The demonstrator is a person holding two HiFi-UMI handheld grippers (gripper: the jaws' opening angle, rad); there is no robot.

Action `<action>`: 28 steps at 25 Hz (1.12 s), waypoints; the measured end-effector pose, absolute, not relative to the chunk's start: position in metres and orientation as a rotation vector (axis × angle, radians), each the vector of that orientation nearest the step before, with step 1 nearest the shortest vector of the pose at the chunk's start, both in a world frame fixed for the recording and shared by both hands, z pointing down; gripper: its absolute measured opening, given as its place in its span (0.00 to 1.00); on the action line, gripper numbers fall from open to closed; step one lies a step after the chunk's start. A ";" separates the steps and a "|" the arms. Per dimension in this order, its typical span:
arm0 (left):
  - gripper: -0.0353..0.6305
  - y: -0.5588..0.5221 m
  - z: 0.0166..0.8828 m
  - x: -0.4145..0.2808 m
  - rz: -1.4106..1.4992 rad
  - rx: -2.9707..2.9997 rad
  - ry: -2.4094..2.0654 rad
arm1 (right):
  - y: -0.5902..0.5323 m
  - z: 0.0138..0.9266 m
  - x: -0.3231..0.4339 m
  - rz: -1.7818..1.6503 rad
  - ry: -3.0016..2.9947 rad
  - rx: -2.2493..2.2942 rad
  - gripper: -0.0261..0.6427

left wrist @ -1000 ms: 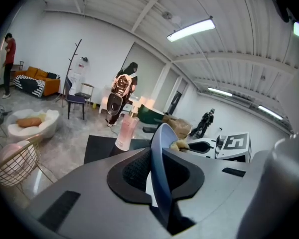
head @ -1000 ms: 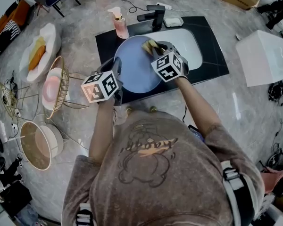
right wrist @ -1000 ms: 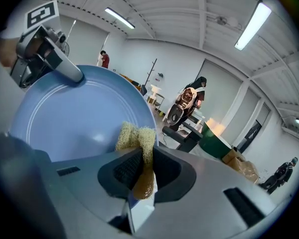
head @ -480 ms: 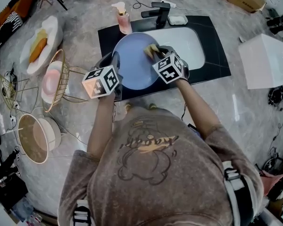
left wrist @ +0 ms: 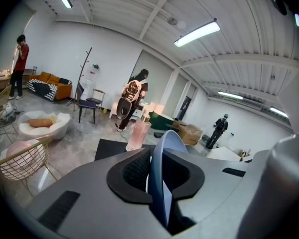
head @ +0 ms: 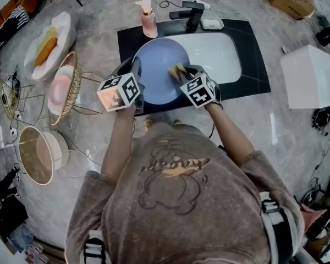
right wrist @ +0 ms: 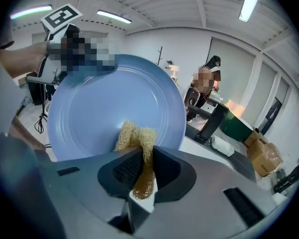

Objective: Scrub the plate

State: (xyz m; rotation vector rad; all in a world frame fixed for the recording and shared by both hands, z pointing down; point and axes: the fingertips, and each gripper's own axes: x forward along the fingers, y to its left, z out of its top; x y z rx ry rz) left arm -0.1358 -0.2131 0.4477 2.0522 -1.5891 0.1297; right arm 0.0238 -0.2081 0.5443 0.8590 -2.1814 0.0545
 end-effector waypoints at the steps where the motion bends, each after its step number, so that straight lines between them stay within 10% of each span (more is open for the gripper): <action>1: 0.13 -0.213 0.448 -0.135 0.127 2.049 -1.588 | -0.204 0.546 0.023 0.060 -2.183 0.850 0.11; 28: 0.14 -0.220 0.468 -0.136 -0.026 1.917 -1.557 | -0.137 0.548 -0.037 0.068 -2.278 0.554 0.11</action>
